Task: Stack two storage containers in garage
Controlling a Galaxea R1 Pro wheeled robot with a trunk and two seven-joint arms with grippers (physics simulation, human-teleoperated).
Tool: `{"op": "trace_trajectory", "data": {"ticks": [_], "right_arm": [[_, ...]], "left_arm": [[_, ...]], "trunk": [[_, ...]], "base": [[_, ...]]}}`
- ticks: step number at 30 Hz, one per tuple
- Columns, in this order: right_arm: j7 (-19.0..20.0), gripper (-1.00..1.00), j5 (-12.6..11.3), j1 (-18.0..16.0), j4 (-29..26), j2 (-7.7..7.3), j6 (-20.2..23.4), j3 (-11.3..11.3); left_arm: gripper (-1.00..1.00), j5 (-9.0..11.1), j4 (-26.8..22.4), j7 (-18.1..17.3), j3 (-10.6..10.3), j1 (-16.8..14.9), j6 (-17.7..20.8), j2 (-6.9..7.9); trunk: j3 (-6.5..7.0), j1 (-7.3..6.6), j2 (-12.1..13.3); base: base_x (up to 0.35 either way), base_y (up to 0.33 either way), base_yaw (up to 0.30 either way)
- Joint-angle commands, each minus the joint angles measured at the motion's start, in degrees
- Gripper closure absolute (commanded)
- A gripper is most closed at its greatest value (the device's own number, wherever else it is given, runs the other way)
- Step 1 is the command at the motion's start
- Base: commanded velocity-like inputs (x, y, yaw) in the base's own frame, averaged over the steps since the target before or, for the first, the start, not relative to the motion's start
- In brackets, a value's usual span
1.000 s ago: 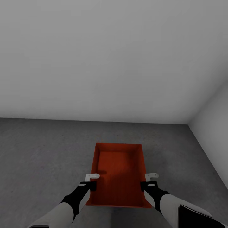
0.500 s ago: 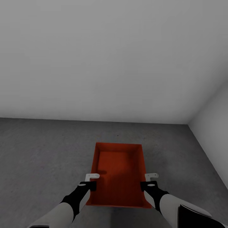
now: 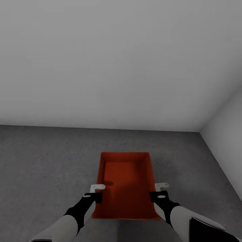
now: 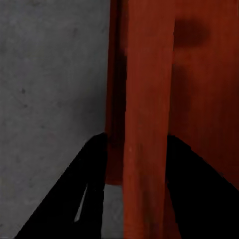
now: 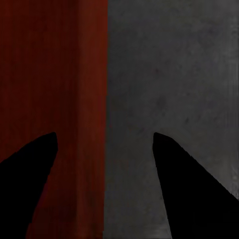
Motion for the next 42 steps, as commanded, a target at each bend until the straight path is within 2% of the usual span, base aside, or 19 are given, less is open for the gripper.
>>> {"op": "trace_trajectory", "data": {"ticks": [1,25,33,37,42], "right_arm": [[-0.1,-1.00,-0.6,0.0,0.1,0.04,-0.2,0.5],[-0.1,-1.00,-0.7,0.0,0.1,-0.04,-0.3,0.5],[-0.1,-1.00,-0.8,0.0,0.1,-0.04,-0.3,0.4],[-0.1,-1.00,-0.8,0.0,0.1,-0.04,-0.3,0.4],[-0.1,-1.00,-0.8,0.0,0.1,-0.04,-0.3,0.4]], "left_arm": [[-1.00,-0.1,0.0,0.1,0.4,0.0,0.8,-0.03],[-1.00,-0.1,-0.5,0.0,0.6,0.0,0.4,0.08],[-1.00,3.0,-0.5,0.0,0.6,0.0,0.4,0.09],[-1.00,3.2,-0.5,0.0,0.6,0.0,0.4,0.06],[-1.00,3.4,-0.5,0.1,0.6,0.0,0.4,0.04]], "trunk": [[-0.04,-0.01,0.0],[-0.04,-0.01,0.0],[-0.04,-0.01,0.0],[-0.04,-0.01,0.0],[0.86,-1.10,2.0]], "base": [[0.000,0.000,0.000],[0.000,0.000,0.000],[0.000,0.000,0.000],[0.000,0.000,0.000],[0.000,0.000,0.000]]}}
